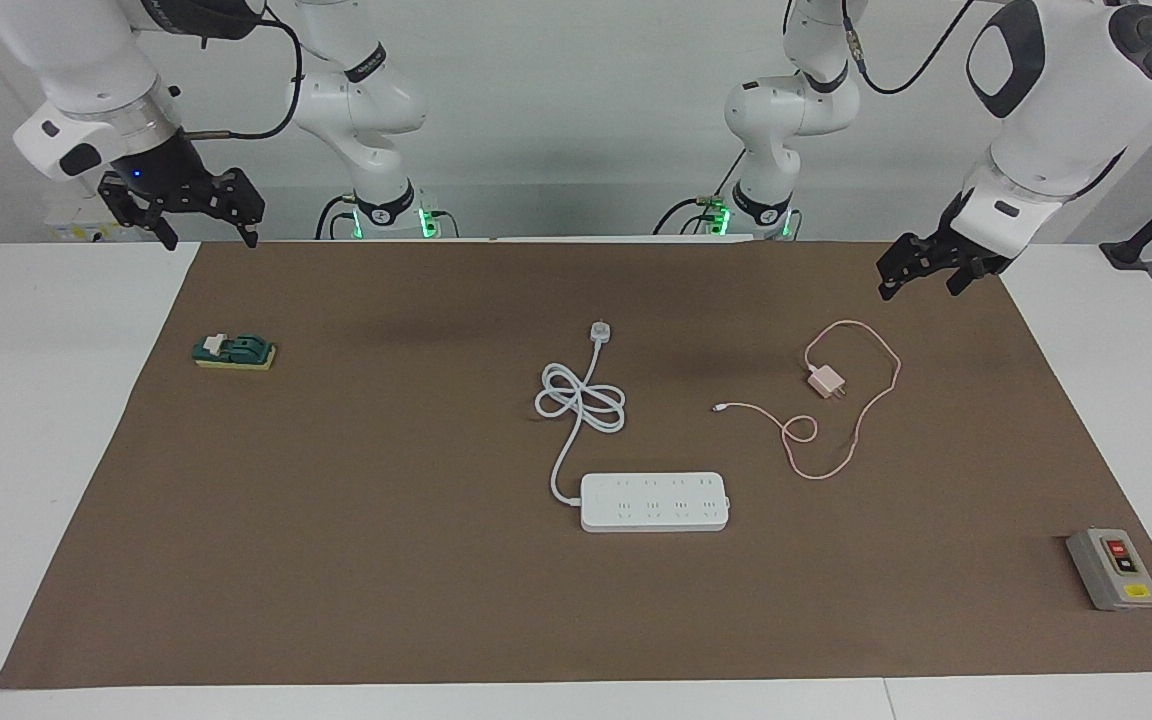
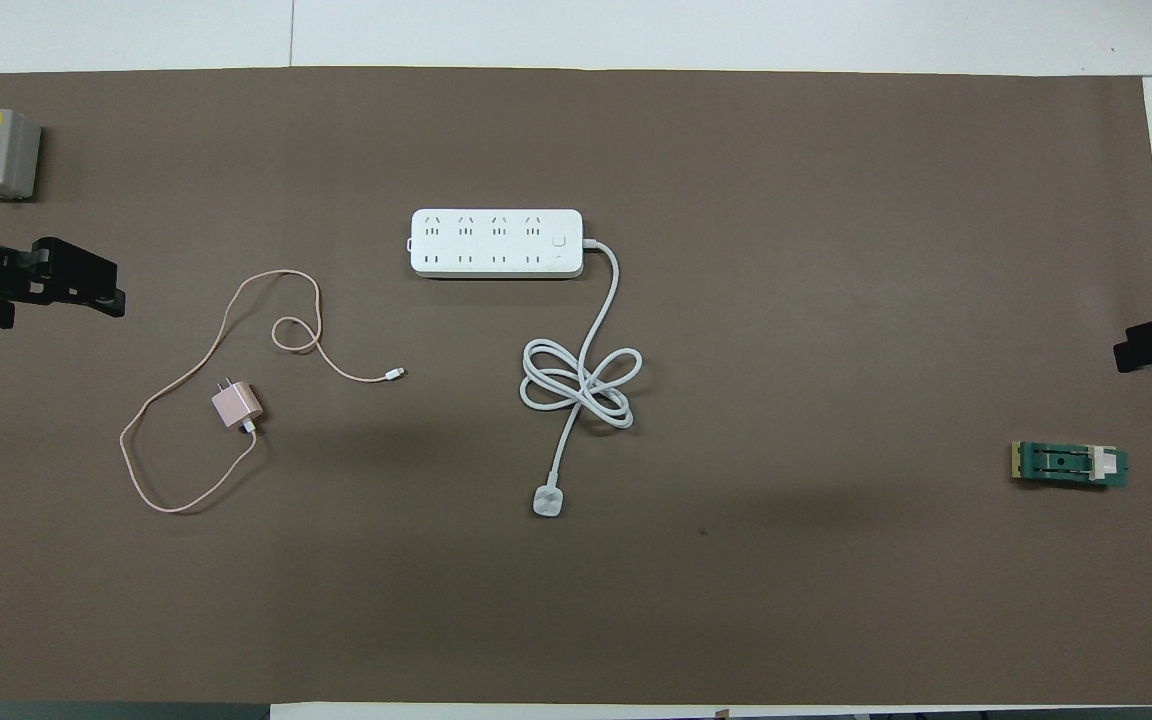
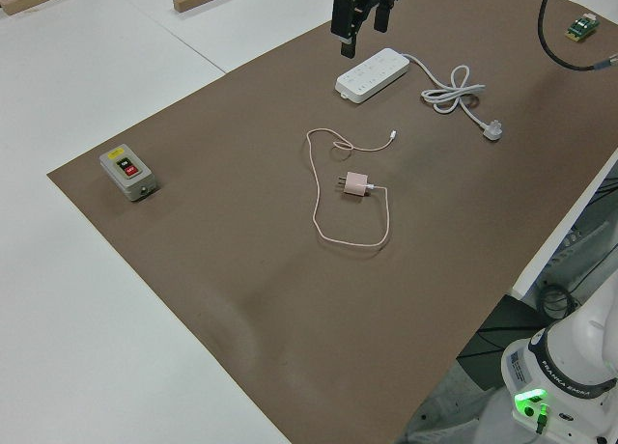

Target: Unplug charger and place it aside

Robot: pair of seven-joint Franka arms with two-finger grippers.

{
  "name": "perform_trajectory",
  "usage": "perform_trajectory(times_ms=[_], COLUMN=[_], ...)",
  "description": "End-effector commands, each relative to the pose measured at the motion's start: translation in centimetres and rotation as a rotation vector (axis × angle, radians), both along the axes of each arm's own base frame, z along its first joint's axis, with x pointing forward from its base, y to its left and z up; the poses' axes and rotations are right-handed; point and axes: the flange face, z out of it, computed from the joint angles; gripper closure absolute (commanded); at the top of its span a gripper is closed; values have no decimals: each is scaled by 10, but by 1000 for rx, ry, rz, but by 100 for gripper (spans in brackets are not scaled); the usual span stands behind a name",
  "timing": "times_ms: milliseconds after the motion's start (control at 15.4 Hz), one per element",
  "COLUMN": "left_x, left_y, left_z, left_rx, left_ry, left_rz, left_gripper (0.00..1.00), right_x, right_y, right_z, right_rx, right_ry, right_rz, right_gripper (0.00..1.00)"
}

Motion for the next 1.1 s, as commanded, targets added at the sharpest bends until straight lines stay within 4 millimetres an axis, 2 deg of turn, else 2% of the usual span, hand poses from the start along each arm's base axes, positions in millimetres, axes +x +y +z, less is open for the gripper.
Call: perform_trajectory(times_ms=[0,130,390,1040], left_x=[13,11,1,1], left_y=[0,-7,-6,-8], left_z=[6,10,-10,-10], left_rx=[46,61,68,66], left_ry=[-43,-62,-9,-7], left_rz=[2,3,5,-2], left_gripper=[0,0,0,0], right_x=[-7,-6,-6,-5], right_y=[1,1,2,2], right_z=[0,0,0,-4], right_rx=[-17,-17,-15,-16], right_ry=[-12,-13,-13,-16], right_rz=[-13,-13,-12,-11], right_gripper=[0,0,0,0])
